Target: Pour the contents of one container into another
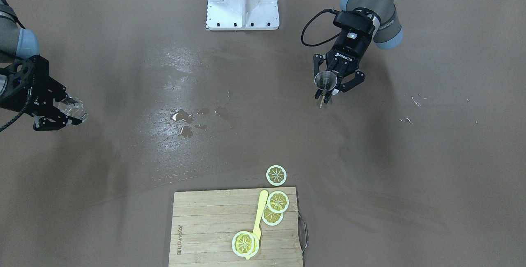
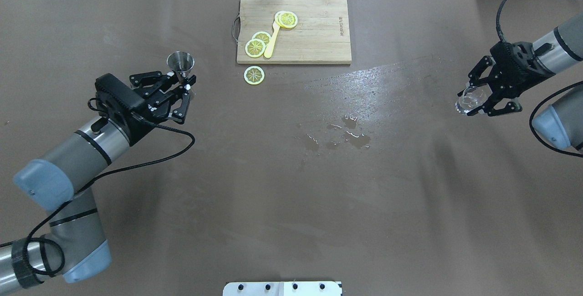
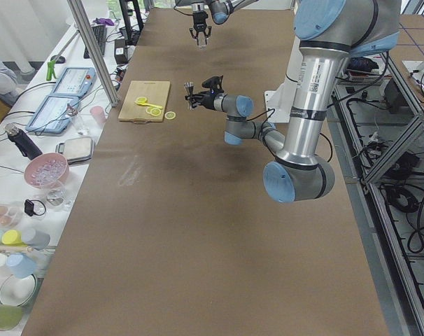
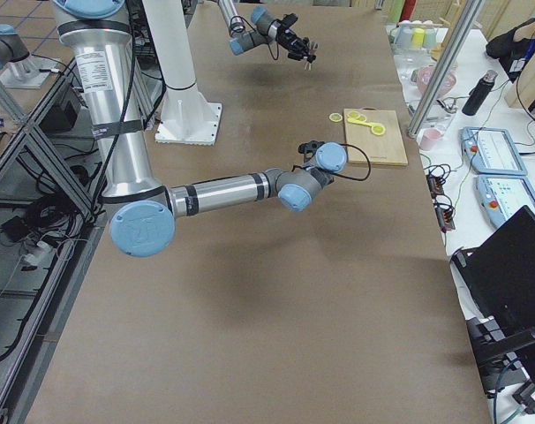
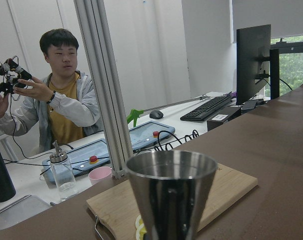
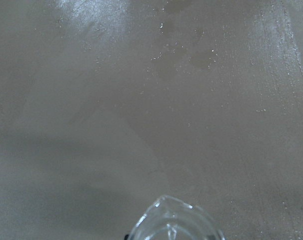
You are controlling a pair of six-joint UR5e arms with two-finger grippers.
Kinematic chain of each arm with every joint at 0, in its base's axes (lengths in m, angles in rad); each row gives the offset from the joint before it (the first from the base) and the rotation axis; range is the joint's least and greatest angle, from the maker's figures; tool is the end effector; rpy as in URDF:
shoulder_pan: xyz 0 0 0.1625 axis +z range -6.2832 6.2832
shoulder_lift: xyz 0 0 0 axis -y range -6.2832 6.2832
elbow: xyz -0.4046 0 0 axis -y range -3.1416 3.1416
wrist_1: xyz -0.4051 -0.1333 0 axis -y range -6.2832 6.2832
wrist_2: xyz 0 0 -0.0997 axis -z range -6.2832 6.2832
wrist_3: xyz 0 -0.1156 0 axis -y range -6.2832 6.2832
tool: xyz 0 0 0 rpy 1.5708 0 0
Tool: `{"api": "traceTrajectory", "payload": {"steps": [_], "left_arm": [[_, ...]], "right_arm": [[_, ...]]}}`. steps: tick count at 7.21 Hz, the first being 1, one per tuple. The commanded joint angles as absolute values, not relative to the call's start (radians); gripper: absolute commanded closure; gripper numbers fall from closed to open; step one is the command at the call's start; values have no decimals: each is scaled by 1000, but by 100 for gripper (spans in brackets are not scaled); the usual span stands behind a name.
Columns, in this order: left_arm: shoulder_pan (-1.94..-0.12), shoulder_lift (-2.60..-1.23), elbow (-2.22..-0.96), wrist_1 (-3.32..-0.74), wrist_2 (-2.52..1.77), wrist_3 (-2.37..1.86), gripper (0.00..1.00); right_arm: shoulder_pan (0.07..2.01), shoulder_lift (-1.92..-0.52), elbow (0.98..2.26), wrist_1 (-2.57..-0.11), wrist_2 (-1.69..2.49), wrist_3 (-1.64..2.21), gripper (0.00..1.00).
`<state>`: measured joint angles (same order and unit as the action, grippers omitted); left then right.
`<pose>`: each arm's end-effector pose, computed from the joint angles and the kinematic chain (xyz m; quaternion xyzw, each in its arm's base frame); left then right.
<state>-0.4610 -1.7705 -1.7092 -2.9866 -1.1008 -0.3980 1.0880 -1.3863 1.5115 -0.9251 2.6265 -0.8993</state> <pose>0.4061 -0.4090 0.3079 0.6470 0.4032 0.0489 0.6453 -0.2437 -0.5354 0.4810 0.4143 -0.3895 -0.6561 0.4962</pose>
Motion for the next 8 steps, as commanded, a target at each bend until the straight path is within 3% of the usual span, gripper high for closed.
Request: {"api": "traceTrajectory", "payload": {"steps": [1,4,8], "left_arm": [[-462,-1636,-1726,-3095,-1152,-408,100],[-463,-1533,-1634,-3247,-1140,-567,100],[-489,-1470,-1536,-3258,-1019,-710,100]], "right_arm": [[1088,-1388,1374,-752,2666,-899,100],[1086,-1347,1273,-687,2666,-897,100],[1085,-1327,1175,-543,2665,-900,100]]}}
